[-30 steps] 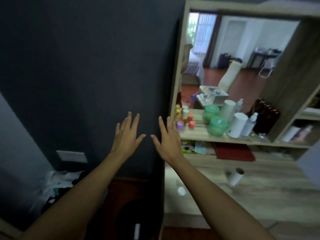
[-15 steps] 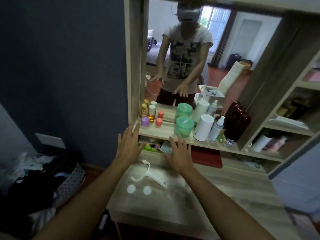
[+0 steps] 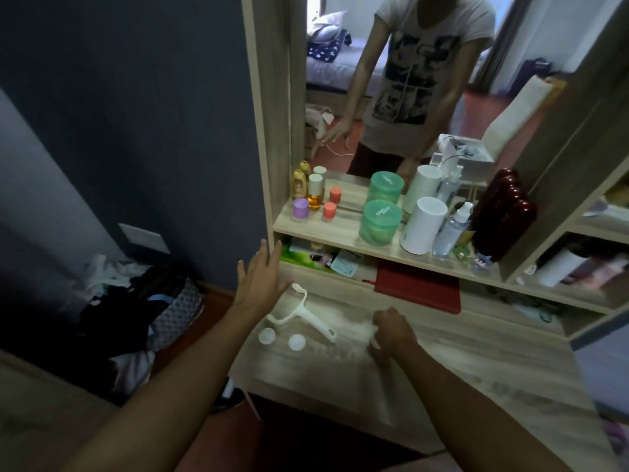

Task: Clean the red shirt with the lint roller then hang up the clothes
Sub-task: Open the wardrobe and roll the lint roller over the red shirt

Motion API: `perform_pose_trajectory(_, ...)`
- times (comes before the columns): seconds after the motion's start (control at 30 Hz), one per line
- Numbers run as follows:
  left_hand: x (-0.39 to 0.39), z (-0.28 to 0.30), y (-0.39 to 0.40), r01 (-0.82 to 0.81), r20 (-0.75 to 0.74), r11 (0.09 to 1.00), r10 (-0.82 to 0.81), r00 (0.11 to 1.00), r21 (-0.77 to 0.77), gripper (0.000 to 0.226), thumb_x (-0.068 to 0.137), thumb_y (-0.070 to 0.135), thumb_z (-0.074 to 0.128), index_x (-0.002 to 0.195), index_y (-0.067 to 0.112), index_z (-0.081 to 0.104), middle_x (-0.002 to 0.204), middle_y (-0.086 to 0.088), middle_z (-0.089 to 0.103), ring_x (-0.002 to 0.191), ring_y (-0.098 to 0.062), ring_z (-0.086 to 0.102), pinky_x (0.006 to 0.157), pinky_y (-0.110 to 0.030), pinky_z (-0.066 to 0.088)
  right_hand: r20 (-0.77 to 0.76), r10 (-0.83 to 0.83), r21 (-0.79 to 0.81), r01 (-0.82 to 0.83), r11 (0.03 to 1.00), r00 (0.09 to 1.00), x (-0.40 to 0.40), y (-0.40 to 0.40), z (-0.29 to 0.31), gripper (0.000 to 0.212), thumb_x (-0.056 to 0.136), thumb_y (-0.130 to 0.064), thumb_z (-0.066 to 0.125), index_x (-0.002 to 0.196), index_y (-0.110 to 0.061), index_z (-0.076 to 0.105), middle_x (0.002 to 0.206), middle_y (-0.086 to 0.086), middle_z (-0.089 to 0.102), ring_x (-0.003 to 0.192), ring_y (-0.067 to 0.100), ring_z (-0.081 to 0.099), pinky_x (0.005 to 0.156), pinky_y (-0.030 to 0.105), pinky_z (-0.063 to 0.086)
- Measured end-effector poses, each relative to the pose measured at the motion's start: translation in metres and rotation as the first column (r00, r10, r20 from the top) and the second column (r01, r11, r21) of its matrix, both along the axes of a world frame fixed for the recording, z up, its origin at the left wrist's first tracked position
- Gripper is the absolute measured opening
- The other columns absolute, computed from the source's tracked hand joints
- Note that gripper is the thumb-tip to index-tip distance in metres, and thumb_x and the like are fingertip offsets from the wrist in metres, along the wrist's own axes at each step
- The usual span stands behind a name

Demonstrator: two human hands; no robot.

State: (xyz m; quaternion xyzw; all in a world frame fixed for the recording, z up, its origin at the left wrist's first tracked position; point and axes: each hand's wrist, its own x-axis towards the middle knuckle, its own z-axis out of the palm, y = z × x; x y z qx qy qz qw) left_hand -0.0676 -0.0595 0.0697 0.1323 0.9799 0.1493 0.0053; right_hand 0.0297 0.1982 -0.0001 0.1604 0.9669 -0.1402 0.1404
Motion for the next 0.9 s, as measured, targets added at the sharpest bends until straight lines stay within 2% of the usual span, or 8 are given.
perform_pose_trajectory(0.1, -0.006, -0.012, -0.012, -0.031, -0.009, 0.998, 0.03, 1.0, -0.051, 0.068, 0.094, 0.038, 0.052, 0.15, 0.022, 0.018, 0.159, -0.01, 0.016, 0.14, -0.026, 0.03, 0.113, -0.05, 0.021, -0.139, -0.082, -0.174, 0.058, 0.983, 0.987, -0.02, -0.005, 0.009, 0.025, 0.078, -0.009, 0.068, 0.101, -0.018, 0.069, 0.113, 0.011, 0.061, 0.104, 0.026, 0.058, 0.08, 0.026, 0.043)
perform_pose_trajectory(0.17, -0.01, -0.026, -0.022, -0.019, 0.002, 0.995, 0.019, 1.0, -0.094, 0.053, 0.094, 0.032, 0.051, 0.142, 0.019, 0.035, 0.147, -0.011, 0.038, 0.127, -0.029, 0.046, 0.104, -0.043, 0.036, -0.223, -0.126, -0.282, 0.06, 0.958, 0.967, -0.035, -0.01, 0.018, 0.025, 0.074, -0.012, 0.074, 0.099, -0.014, 0.071, 0.108, 0.012, 0.066, 0.102, 0.026, 0.06, 0.074, 0.023, 0.037)
perform_pose_trajectory(0.23, -0.01, -0.042, -0.031, -0.017, 0.074, 0.995, 0.024, 0.997, -0.1, 0.042, 0.094, 0.031, 0.052, 0.132, 0.016, 0.046, 0.132, -0.011, 0.049, 0.116, -0.03, 0.051, 0.093, -0.041, 0.045, -0.291, -0.155, -0.355, 0.043, 0.934, 0.944, -0.048, -0.016, 0.03, 0.028, 0.075, -0.014, 0.076, 0.102, -0.01, 0.071, 0.108, 0.011, 0.067, 0.102, 0.027, 0.061, 0.074, 0.022, 0.034)
perform_pose_trajectory(0.4, -0.001, -0.089, -0.038, -0.057, 0.271, 0.988, 0.094, 0.958, -0.142, 0.04, 0.091, 0.034, 0.055, 0.122, 0.011, 0.048, 0.127, -0.013, 0.05, 0.115, -0.031, 0.052, 0.09, -0.039, 0.046, -0.383, -0.123, -0.373, -0.031, 0.927, 0.916, -0.065, -0.025, 0.048, 0.029, 0.077, -0.014, 0.076, 0.105, -0.01, 0.071, 0.111, 0.01, 0.069, 0.102, 0.025, 0.061, 0.071, 0.019, 0.03)
perform_pose_trajectory(0.53, 0.008, -0.121, -0.041, -0.114, 0.451, 0.991, 0.133, 0.882, -0.069, 0.06, 0.082, 0.05, 0.061, 0.129, 0.016, 0.045, 0.13, -0.009, 0.051, 0.122, -0.028, 0.05, 0.096, -0.036, 0.042, -0.381, -0.096, -0.373, -0.058, 0.926, 0.919, -0.074, -0.026, 0.048, 0.028, 0.078, -0.017, 0.076, 0.106, -0.013, 0.071, 0.11, 0.009, 0.067, 0.1, 0.025, 0.061, 0.07, 0.021, 0.031)
perform_pose_trajectory(0.63, 0.014, -0.133, -0.04, -0.119, 0.453, 0.993, 0.117, 0.884, -0.025, 0.063, 0.08, 0.049, 0.063, 0.132, 0.02, 0.042, 0.132, -0.005, 0.046, 0.125, -0.026, 0.047, 0.098, -0.039, 0.042, -0.361, -0.052, -0.387, -0.099, 0.917, 0.931, -0.077, -0.028, 0.04, 0.029, 0.077, -0.019, 0.077, 0.105, -0.015, 0.071, 0.111, 0.008, 0.068, 0.103, 0.024, 0.061, 0.075, 0.023, 0.035)
perform_pose_trajectory(0.8, 0.018, -0.139, -0.031, -0.142, 0.442, 0.99, 0.124, 0.888, 0.008, 0.055, 0.085, 0.034, 0.066, 0.129, 0.011, 0.042, 0.134, -0.011, 0.038, 0.121, -0.026, 0.047, 0.092, -0.036, 0.043, -0.363, -0.056, -0.427, -0.113, 0.897, 0.93, -0.075, -0.032, 0.035, 0.028, 0.076, -0.021, 0.078, 0.103, -0.016, 0.072, 0.11, 0.006, 0.07, 0.103, 0.022, 0.061, 0.085, 0.03, 0.043)
perform_pose_trajectory(0.9, 0.023, -0.139, -0.032, -0.146, 0.444, 0.989, 0.127, 0.887, 0.007, 0.055, 0.089, 0.026, 0.061, 0.134, 0.008, 0.038, 0.137, -0.013, 0.039, 0.126, -0.026, 0.043, 0.097, -0.032, 0.039, -0.375, -0.066, -0.491, -0.138, 0.86, 0.925, -0.071, -0.036, 0.04, 0.028, 0.076, -0.019, 0.079, 0.103, -0.016, 0.072, 0.108, 0.006, 0.07, 0.1, 0.02, 0.061, 0.077, 0.027, 0.04)
